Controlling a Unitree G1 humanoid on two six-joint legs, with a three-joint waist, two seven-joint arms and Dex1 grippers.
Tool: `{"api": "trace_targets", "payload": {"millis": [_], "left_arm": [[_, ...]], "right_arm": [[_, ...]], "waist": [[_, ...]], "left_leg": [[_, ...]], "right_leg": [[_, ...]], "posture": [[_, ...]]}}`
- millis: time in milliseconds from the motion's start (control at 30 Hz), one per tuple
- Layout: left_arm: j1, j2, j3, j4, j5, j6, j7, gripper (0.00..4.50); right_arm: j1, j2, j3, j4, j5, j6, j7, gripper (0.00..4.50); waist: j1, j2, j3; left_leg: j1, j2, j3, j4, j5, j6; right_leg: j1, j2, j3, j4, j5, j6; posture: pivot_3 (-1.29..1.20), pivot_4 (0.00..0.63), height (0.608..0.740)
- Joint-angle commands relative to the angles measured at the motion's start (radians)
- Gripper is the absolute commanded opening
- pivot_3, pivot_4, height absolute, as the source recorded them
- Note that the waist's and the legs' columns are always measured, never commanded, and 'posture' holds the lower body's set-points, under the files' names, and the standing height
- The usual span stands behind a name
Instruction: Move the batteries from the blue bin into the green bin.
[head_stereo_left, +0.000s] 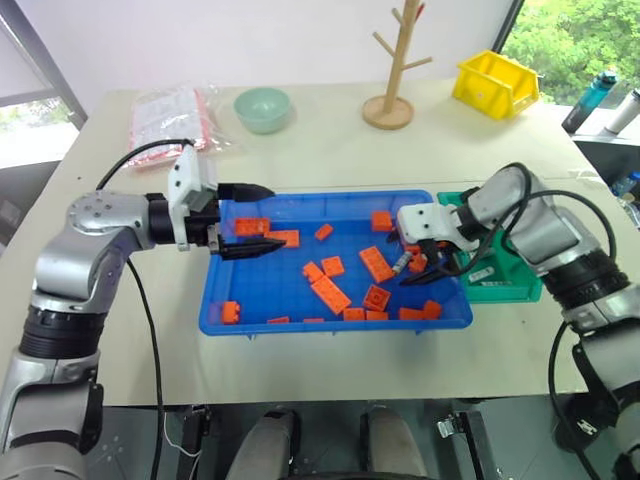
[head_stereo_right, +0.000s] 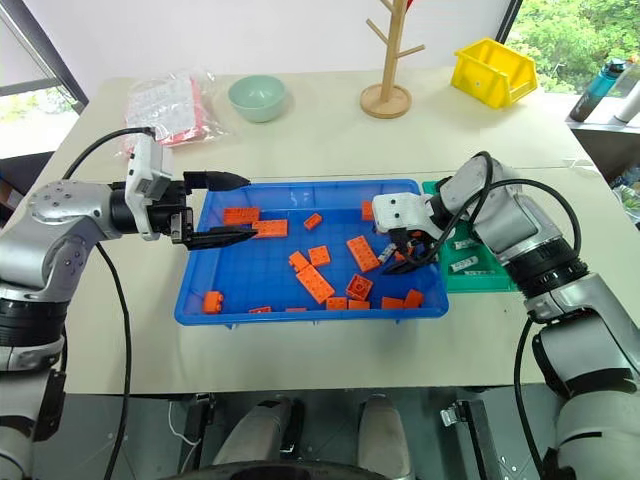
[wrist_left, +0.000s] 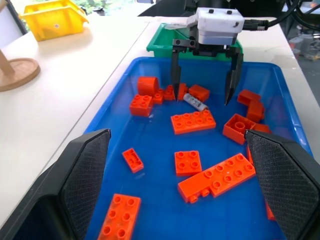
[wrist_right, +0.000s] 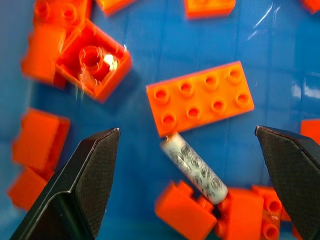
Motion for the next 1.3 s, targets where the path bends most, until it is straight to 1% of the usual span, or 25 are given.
{"api": "trace_targets", "payload": {"millis": [33,167,333,433,600,667,700,800,867,933,1033,1133,1233,1300], "left_arm": [[0.01,0.018,0.044,-0.043,-0.016,0.003,0.012,4.5],[0.02,0.022,0.052,-0.056,-0.022,0.007,0.02,4.5],[0.019,0.029,0.056,-0.057,-0.026,0.011,0.022,4.5],[0.015,0.03,0.056,-0.053,-0.024,0.011,0.022,4.5],[0.006,0.029,0.052,-0.045,-0.022,0.009,0.019,4.5],[0.001,0.028,0.048,-0.041,-0.021,0.008,0.017,4.5],[-0.003,0.027,0.046,-0.038,-0.019,0.007,0.016,4.5],[-0.008,0.026,0.043,-0.031,-0.017,0.005,0.011,4.5],[-0.01,0.024,0.039,-0.027,-0.016,0.003,0.007,4.5],[-0.011,0.021,0.035,-0.022,-0.014,0.0,0.003,4.5],[-0.013,0.014,0.028,-0.013,-0.009,-0.005,-0.003,4.5],[-0.007,0.011,0.027,-0.005,-0.007,-0.008,-0.01,4.5],[0.0,0.011,0.027,0.006,-0.008,-0.01,-0.024,4.5],[0.001,0.013,0.025,0.015,-0.005,-0.015,-0.034,4.5]], "right_arm": [[-0.068,0.043,0.007,0.116,-0.064,-0.114,0.002,4.46],[-0.087,0.081,0.008,0.215,-0.109,-0.204,0.006,4.46],[-0.091,0.118,0.005,0.299,-0.144,-0.262,0.015,4.46],[-0.085,0.133,-0.012,0.303,-0.137,-0.256,0.028,3.68],[-0.053,0.153,-0.064,0.209,-0.073,-0.143,0.074,1.18],[-0.031,0.159,-0.096,0.137,-0.031,-0.07,0.074,0.34],[-0.018,0.163,-0.117,0.094,-0.007,-0.031,0.068,0.04],[0.017,0.186,-0.2,-0.059,0.089,0.12,0.024,0.04],[0.036,0.207,-0.271,-0.183,0.158,0.246,-0.041,0.04],[0.06,0.207,-0.332,-0.301,0.194,0.356,-0.112,0.04],[0.109,0.175,-0.427,-0.458,0.239,0.495,-0.211,0.04],[0.166,0.115,-0.527,-0.569,0.272,0.614,-0.291,0.04],[0.229,0.047,-0.673,-0.631,0.312,0.752,-0.38,0.04],[0.263,0.042,-0.787,-0.653,0.348,0.861,-0.457,0.04]], "waist": [[-0.001,0.0,0.0],[0.0,0.0,0.0],[0.0,-0.001,0.0],[-0.001,-0.002,-0.001],[0.001,-0.002,-0.001],[0.0,-0.002,-0.001],[0.0,-0.002,-0.001],[0.0,-0.002,-0.001],[-0.002,-0.002,-0.001],[-0.001,-0.002,-0.001],[0.007,-0.002,-0.001],[0.012,-0.002,-0.001],[0.014,-0.002,-0.001],[0.012,-0.002,-0.001]], "left_leg": [[0.0,0.0,0.0,0.0,0.0,0.0],[0.0,0.0,0.0,0.0,0.0,0.0],[0.0,0.0,-0.001,0.001,0.0,0.0],[0.0,0.0,-0.001,0.001,0.0,0.0],[0.0,0.0,-0.002,0.001,0.0,0.0],[0.0,0.0,-0.002,0.001,0.0,0.0],[0.0,0.0,-0.002,0.0,0.0,0.0],[0.0,0.0,-0.002,0.0,0.0,0.0],[0.0,0.0,-0.002,0.0,0.0,0.0],[0.0,0.0,-0.002,0.0,0.0,0.0],[0.0,0.0,-0.002,0.0,0.0,0.0],[0.0,-0.003,-0.004,0.001,0.0,0.0],[0.0,-0.003,-0.004,0.001,0.0,0.0],[0.0,-0.003,-0.003,0.0,0.0,0.0]], "right_leg": [[0.0,0.0,0.0,0.0,0.0,0.0],[0.0,0.0,0.0,0.0,0.0,0.0],[0.0,0.001,0.0,0.0,0.0,0.0],[0.001,0.001,0.0,0.0,0.0,0.0],[0.001,0.0,-0.001,0.0,0.0,0.0],[0.001,0.0,-0.001,0.0,0.0,0.0],[0.001,0.0,-0.001,0.0,0.0,0.0],[0.0,0.0,-0.001,0.001,0.0,0.0],[0.0,0.0,-0.001,0.001,0.0,0.0],[0.0,0.0,-0.001,0.002,0.0,0.0],[0.0,0.0,-0.001,0.002,0.0,0.0],[0.001,-0.001,0.0,0.001,0.0,0.0],[0.001,-0.002,0.0,0.001,0.0,0.0],[0.001,-0.002,0.0,0.001,0.0,0.0]], "posture": [[0.0,0.15,0.719],[0.0,0.15,0.719],[0.0,0.15,0.719],[0.0,0.15,0.719],[0.0,0.15,0.719],[0.0,0.15,0.719],[0.0,0.15,0.719],[0.0,0.15,0.719],[0.0,0.15,0.719],[0.0,0.15,0.719],[0.0,0.15,0.719],[0.0,0.15,0.719],[0.0,0.15,0.719],[0.0,0.15,0.719]]}}
